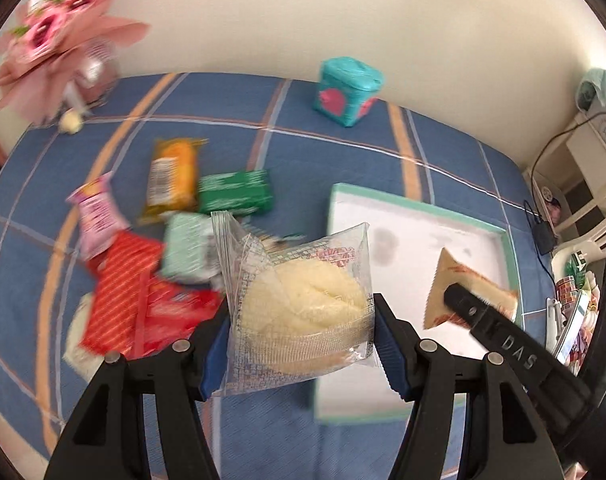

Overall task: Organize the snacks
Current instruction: 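Carry bun and cake pack into the white tray and open both tools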

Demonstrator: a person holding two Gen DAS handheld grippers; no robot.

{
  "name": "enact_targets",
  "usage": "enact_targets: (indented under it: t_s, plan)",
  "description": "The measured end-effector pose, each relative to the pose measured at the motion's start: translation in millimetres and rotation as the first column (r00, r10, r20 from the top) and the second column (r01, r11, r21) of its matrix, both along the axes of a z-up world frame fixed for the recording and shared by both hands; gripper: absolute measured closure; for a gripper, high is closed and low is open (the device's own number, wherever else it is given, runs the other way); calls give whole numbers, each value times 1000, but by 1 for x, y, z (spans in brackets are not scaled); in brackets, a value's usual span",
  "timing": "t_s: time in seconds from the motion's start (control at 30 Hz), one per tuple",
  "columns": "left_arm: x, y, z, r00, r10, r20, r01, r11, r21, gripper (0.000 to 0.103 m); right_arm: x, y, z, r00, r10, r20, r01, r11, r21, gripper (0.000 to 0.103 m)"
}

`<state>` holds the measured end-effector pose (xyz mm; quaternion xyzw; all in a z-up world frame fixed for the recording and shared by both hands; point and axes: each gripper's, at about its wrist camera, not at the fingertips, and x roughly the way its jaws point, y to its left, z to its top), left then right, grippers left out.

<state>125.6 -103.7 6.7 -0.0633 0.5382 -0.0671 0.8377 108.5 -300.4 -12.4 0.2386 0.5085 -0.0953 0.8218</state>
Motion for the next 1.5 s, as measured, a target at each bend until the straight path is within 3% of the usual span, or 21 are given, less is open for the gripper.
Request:
enact_targets:
  t_s: [0.17, 0.33, 0.87, 1.13, 1.5]
  plan:
    - [23, -30, -17, 1000, -30, 0, 30, 1000, -8, 37, 7, -30, -13, 997, -73, 14, 73, 997, 15, 33]
    - [38, -54, -36, 998, -68, 1, 68, 998, -6, 37, 14, -50, -19, 992, -121, 28, 122, 992, -37, 33]
    - [66, -80, -62, 992, -126, -15, 126, 992, 18, 37, 31, -58, -31, 992, -125, 5, 125, 986, -110, 32]
    - [66, -82, -63, 991, -133, -22, 134, 991, 28, 34, 29, -59, -40, 991, -131, -21, 128, 986, -104, 32]
    - [66, -75, -45, 994, -107, -10, 107, 994, 16, 25, 28, -58, -29, 993, -120, -10, 118, 987, -109, 28]
